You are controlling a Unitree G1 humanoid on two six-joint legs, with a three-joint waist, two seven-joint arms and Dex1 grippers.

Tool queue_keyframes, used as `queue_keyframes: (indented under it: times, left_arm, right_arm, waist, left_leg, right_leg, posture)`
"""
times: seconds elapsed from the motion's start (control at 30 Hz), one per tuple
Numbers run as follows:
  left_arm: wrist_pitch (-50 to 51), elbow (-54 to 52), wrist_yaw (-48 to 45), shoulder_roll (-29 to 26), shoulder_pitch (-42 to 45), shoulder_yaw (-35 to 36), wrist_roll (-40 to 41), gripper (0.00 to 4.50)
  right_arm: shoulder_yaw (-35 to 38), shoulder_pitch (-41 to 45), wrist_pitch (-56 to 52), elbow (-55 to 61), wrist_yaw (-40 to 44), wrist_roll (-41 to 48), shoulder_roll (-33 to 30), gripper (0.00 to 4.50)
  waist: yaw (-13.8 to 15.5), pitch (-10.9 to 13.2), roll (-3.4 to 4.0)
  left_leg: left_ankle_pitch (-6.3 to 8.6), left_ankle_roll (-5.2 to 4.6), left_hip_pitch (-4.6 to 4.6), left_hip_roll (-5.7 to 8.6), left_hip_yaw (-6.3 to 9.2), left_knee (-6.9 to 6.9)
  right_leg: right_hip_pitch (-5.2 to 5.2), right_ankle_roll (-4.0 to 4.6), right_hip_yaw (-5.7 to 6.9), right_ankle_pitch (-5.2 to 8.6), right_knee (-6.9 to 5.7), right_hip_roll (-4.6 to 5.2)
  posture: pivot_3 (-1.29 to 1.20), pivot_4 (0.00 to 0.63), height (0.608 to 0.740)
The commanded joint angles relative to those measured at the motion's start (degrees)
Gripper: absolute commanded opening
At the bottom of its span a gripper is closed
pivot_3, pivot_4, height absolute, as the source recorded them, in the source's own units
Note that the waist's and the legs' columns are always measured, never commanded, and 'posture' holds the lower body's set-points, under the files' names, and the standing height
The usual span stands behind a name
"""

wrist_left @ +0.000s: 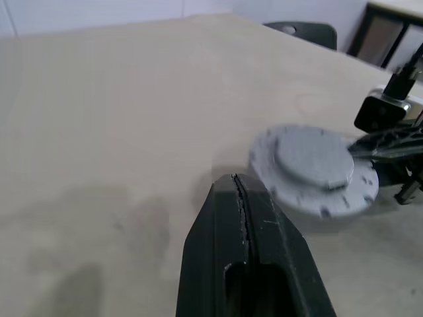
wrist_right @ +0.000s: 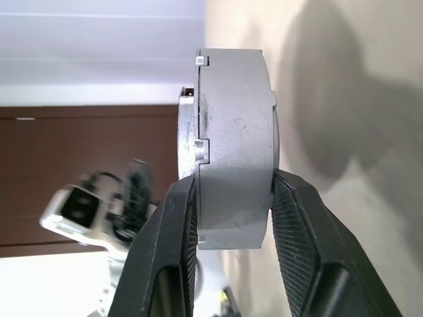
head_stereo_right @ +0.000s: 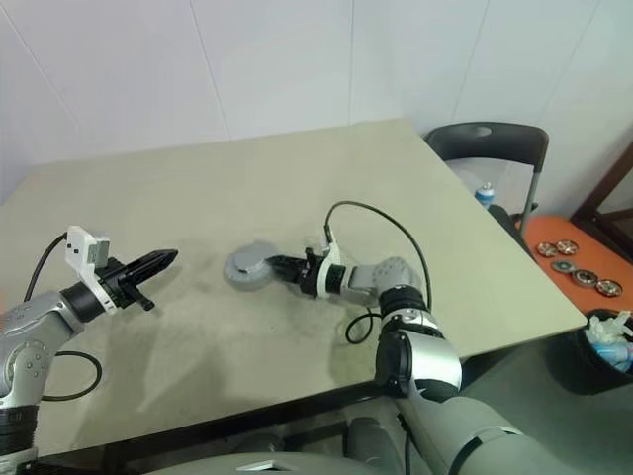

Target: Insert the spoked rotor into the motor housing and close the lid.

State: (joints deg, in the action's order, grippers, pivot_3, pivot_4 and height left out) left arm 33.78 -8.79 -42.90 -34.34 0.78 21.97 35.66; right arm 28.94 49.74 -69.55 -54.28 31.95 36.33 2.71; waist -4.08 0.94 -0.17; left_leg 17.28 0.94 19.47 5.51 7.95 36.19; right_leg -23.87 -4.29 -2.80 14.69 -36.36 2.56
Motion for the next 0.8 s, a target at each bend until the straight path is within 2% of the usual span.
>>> queue_keyframes:
  times: [0.03, 0.2, 0.3, 0.43, 0.6, 0.8]
  left_arm:
    - [5.44, -2.64, 4.32, 2.21, 0.63, 3.42, 6.20, 0.00]
    - [6.67, -2.02, 6.86, 5.44, -1.82, 3.56, 7.67, 0.00]
    - [3.49, -0.24, 7.43, 7.54, -2.96, 4.02, 6.54, 0.55]
    - [4.92, -0.57, 7.71, 9.82, -2.74, 5.29, 10.59, 1.85]
    - [8.43, -1.57, 7.31, 9.65, -2.56, 5.04, 15.50, 3.47]
    - [10.48, 0.26, 12.51, 14.28, 2.50, 5.40, 21.93, 3.47]
  right_arm:
    - [3.05, 4.72, 0.52, 2.91, -0.64, 5.22, 1.78, 1.25]
    - [4.40, 7.10, 0.20, 3.46, -1.94, 7.61, 2.43, 1.25]
    - [4.47, 7.57, -0.05, 3.60, -2.81, 8.49, 2.59, 1.25]
    - [4.11, 7.51, 0.53, 3.04, -3.55, 8.59, 2.36, 1.25]
    - [3.76, 7.41, 1.14, 2.60, -3.80, 8.22, 2.05, 1.25]
    - [3.17, 7.42, 2.06, 2.03, -3.51, 7.83, 1.71, 1.25]
  waist:
    - [-0.02, -0.01, -0.01]
    - [0.07, -0.02, -0.02]
    - [0.10, -0.02, -0.04]
    - [0.13, -0.03, -0.04]
    - [0.08, -0.03, -0.05]
    - [0.20, -0.04, -0.07]
  left_leg:
    - [0.00, 0.00, 0.00, 0.00, 0.00, 0.00]
    - [0.00, 0.00, -0.01, 0.00, 0.00, 0.00]
    - [0.00, 0.01, 0.00, 0.00, 0.00, 0.01]
    - [-0.01, 0.01, 0.01, 0.00, 0.00, 0.04]
    - [0.00, 0.01, 0.00, 0.00, -0.01, 0.03]
    - [0.00, 0.01, 0.00, 0.01, -0.01, 0.05]
  right_leg:
    - [0.00, 0.00, 0.00, 0.00, -0.01, 0.00]
    - [0.00, 0.00, -0.01, 0.00, -0.01, 0.00]
    - [0.00, 0.00, -0.01, 0.00, 0.00, 0.00]
    - [0.01, 0.01, -0.01, 0.00, 0.00, 0.00]
    - [0.01, 0.01, -0.01, -0.01, -0.01, 0.00]
    - [0.03, 0.01, -0.01, -0.01, 0.00, 0.00]
  posture:
    - [0.00, 0.000, 0.740]
    - [0.00, 0.000, 0.740]
    - [0.00, 0.000, 0.740]
    - [0.00, 0.000, 0.740]
    - [0.00, 0.000, 0.740]
    - [0.00, 0.000, 0.740]
